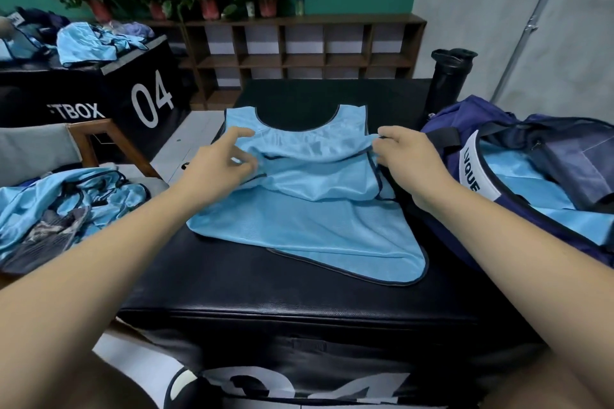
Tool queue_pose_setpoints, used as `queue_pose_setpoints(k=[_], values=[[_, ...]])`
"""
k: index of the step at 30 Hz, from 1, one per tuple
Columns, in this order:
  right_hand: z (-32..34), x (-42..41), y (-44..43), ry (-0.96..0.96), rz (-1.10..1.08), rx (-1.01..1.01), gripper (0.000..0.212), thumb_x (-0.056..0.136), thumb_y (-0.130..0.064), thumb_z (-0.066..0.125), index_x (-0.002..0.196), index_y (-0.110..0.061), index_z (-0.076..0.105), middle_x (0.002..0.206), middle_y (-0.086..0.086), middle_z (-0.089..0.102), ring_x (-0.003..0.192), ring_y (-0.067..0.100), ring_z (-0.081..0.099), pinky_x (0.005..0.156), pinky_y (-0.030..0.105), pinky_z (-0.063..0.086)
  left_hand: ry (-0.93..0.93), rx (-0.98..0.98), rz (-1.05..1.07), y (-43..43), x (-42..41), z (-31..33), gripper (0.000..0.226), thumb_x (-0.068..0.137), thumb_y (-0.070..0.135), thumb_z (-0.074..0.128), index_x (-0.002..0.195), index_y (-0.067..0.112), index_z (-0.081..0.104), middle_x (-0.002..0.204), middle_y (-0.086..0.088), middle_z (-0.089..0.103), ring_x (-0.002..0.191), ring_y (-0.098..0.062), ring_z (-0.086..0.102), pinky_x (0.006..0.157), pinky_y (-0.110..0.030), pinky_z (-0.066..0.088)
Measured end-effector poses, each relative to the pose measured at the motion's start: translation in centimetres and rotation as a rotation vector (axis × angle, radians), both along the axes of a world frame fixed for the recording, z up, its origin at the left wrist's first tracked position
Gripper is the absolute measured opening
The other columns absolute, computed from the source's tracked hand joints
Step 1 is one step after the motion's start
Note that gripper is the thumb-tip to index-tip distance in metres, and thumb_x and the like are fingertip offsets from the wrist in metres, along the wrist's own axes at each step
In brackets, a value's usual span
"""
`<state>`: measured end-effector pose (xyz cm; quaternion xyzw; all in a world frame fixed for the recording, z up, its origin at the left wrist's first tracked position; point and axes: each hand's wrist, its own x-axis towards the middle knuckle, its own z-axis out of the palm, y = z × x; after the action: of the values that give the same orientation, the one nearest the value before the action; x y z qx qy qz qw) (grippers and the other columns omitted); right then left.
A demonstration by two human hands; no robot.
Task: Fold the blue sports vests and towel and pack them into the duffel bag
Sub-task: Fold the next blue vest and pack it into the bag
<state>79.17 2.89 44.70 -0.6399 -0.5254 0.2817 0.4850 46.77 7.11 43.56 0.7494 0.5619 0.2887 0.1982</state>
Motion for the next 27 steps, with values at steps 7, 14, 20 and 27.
queue_pose_setpoints(k=[7, 14, 20, 27], values=[[-1.2, 0.3, -2.5, -0.591, 0.189, -0.046, 0.029, 0.097, -0.023, 0.065, 0.126, -0.024, 0.068, 0.114, -0.009, 0.073, 0.103, 0.017, 0.068, 0.093, 0.039, 0.057, 0.18, 0.079, -0.22, -3.4, 0.1, -1.2, 0.025, 0.087, 0.023, 0.083, 0.103, 0.035, 0.067, 0.094, 0.014, 0.072, 0.091, -0.004, 0.068, 0.083, -0.031, 0.056], [-2.4, -1.4, -6.7, -0.858, 0.522, -0.042, 0.01, 0.088, -0.039, 0.068, 0.086, -0.03, 0.065, 0.082, -0.016, 0.066, 0.08, 0.003, 0.062, 0.079, 0.038, 0.056, 0.283, 0.118, -0.463, -7.7, 0.9, -2.9, 0.015, 0.086, 0.037, 0.079, 0.095, 0.036, 0.067, 0.093, 0.018, 0.062, 0.085, -0.006, 0.064, 0.08, -0.034, 0.056], [-3.7, -3.3, -9.6, -1.01, 0.637, -0.056, 0.021, 0.093, -0.05, 0.065, 0.098, -0.031, 0.059, 0.099, -0.011, 0.055, 0.093, 0.013, 0.057, 0.081, 0.035, 0.048, 0.405, 0.195, -0.514, -9.2, 2.2, -5.1, 0.023, 0.091, 0.045, 0.067, 0.114, 0.042, 0.063, 0.101, 0.019, 0.056, 0.085, -0.002, 0.059, 0.076, -0.035, 0.056], [-4.5, -4.3, -9.8, -1.097, 0.682, -0.039, 0.008, 0.101, -0.031, 0.053, 0.095, -0.029, 0.049, 0.099, -0.007, 0.051, 0.092, 0.022, 0.053, 0.076, 0.04, 0.044, 0.467, 0.326, -0.501, -9.5, 3.7, -6.1, 0.024, 0.093, 0.048, 0.051, 0.107, 0.034, 0.064, 0.098, 0.011, 0.054, 0.079, -0.016, 0.061, 0.063, -0.037, 0.053]])
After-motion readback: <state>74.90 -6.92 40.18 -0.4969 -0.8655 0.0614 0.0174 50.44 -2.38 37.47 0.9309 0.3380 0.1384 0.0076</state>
